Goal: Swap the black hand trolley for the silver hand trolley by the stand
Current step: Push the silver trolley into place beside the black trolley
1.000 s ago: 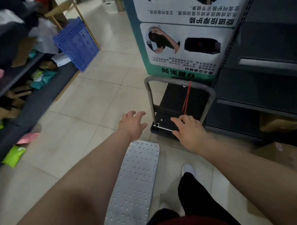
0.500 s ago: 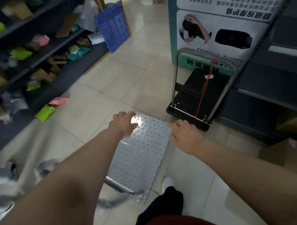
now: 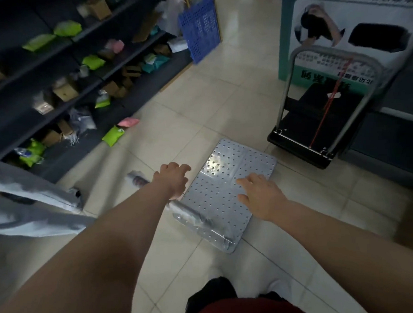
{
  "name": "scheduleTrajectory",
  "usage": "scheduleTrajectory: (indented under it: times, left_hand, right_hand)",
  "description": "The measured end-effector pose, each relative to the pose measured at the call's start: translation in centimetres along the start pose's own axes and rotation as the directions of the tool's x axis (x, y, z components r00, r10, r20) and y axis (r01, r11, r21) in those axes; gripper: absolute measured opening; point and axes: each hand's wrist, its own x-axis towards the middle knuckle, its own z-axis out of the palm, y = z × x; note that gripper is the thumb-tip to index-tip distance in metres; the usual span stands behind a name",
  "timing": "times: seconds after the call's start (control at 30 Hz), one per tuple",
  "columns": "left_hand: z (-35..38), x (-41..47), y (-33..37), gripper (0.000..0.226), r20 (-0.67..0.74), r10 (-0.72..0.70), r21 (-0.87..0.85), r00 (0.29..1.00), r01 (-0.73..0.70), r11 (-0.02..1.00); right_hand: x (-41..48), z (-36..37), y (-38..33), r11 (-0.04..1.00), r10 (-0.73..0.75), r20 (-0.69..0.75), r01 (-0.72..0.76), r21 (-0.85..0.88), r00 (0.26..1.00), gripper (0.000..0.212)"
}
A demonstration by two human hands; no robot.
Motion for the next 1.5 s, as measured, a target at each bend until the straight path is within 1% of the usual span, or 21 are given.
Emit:
scheduleTrajectory:
  times: [0.1, 0.17, 0.23, 0.3, 0.37, 0.47, 0.53, 0.63, 0.7, 0.8, 0.93, 1.03, 1.17, 1.33, 1.4, 1.5]
  left_hand:
    - [0.5, 0.0, -2.7, 0.044, 0.013, 0.037, 0.059, 0.999, -0.038, 0.998]
    - [0.7, 0.6, -4.8, 0.045, 0.035, 0.079, 0.073, 0.996, -0.082, 0.994]
    - [1.0, 1.2, -7.2, 0.047, 0.077, 0.119, 0.052, 0.990, -0.123, 0.991]
    - [1.5, 2.0, -9.7, 0.051, 0.136, 0.154, 0.026, 0.979, -0.159, 0.987]
    - [1.8, 2.8, -12.5, 0.054, 0.184, 0.212, 0.063, 0.960, -0.227, 0.972]
    - [2.1, 4.1, -16.2, 0.053, 0.214, 0.324, 0.114, 0.922, -0.352, 0.929]
    - [2.4, 4.7, -17.7, 0.053, 0.230, 0.372, 0.102, 0.899, -0.402, 0.910]
    - [3.4, 5.1, -18.8, 0.055, 0.240, 0.413, 0.121, 0.879, -0.449, 0.885]
    - [4.0, 5.0, -19.1, 0.057, 0.264, 0.413, 0.132, 0.872, -0.457, 0.880]
    - [5.2, 4.6, -19.8, 0.059, 0.277, 0.419, 0.098, 0.865, -0.459, 0.883]
    - [6.7, 2.9, -19.8, 0.057, 0.251, 0.424, 0.101, 0.870, -0.459, 0.883]
    - [7.5, 1.0, -19.4, 0.057, 0.220, 0.419, 0.101, 0.881, -0.448, 0.888]
    - [8.7, -1.8, -18.3, 0.056, 0.224, 0.381, 0.081, 0.897, -0.406, 0.910]
    - [10.7, -5.7, -14.8, 0.057, 0.231, 0.321, 0.030, 0.918, -0.337, 0.941]
    - [11.5, -6.9, -13.1, 0.052, 0.230, 0.320, -0.014, 0.919, -0.326, 0.945]
    - [12.4, -8.1, -10.6, 0.038, 0.212, 0.344, -0.086, 0.915, -0.333, 0.939]
  right_hand:
    - [0.7, 0.8, -3.1, 1.000, 0.003, -0.011, -0.003, -0.011, 1.000, 0.043]
    - [1.6, 1.5, -5.4, 0.998, 0.007, -0.012, -0.008, -0.063, 1.000, 0.039]
    - [2.7, 2.4, -7.8, 0.993, 0.043, 0.019, -0.040, -0.110, 0.999, 0.038]
    - [3.6, 3.4, -10.4, 0.987, 0.113, 0.053, -0.106, -0.125, 0.992, 0.038]
    - [4.4, 4.6, -13.2, 0.981, 0.174, 0.073, -0.167, -0.095, 0.982, 0.039]
    - [4.6, 6.3, -16.9, 0.965, 0.251, 0.102, -0.257, 0.047, 0.963, 0.044]
    - [4.4, 7.3, -18.9, 0.949, 0.281, 0.096, -0.291, 0.122, 0.955, 0.042]
    - [4.1, 8.5, -20.8, 0.915, 0.354, 0.092, -0.365, 0.171, 0.931, 0.036]
    - [3.9, 9.1, -21.4, 0.891, 0.400, 0.106, -0.413, 0.190, 0.910, 0.032]
    - [3.3, 10.0, -22.1, 0.863, 0.451, 0.104, -0.463, 0.204, 0.886, 0.030]
    - [2.0, 11.3, -22.6, 0.856, 0.475, 0.101, -0.486, 0.175, 0.874, 0.029]
    - [0.6, 11.8, -22.5, 0.858, 0.464, 0.088, -0.472, 0.202, 0.882, 0.029]
    - [-2.0, 12.3, -21.9, 0.879, 0.420, 0.076, -0.426, 0.213, 0.904, 0.030]
    - [-6.2, 11.6, -19.5, 0.888, 0.410, 0.088, -0.420, 0.186, 0.908, 0.030]
    - [-7.8, 11.2, -18.1, 0.893, 0.407, 0.082, -0.415, 0.175, 0.910, 0.031]
    - [-9.6, 10.6, -15.9, 0.889, 0.424, 0.060, -0.428, 0.163, 0.904, 0.031]
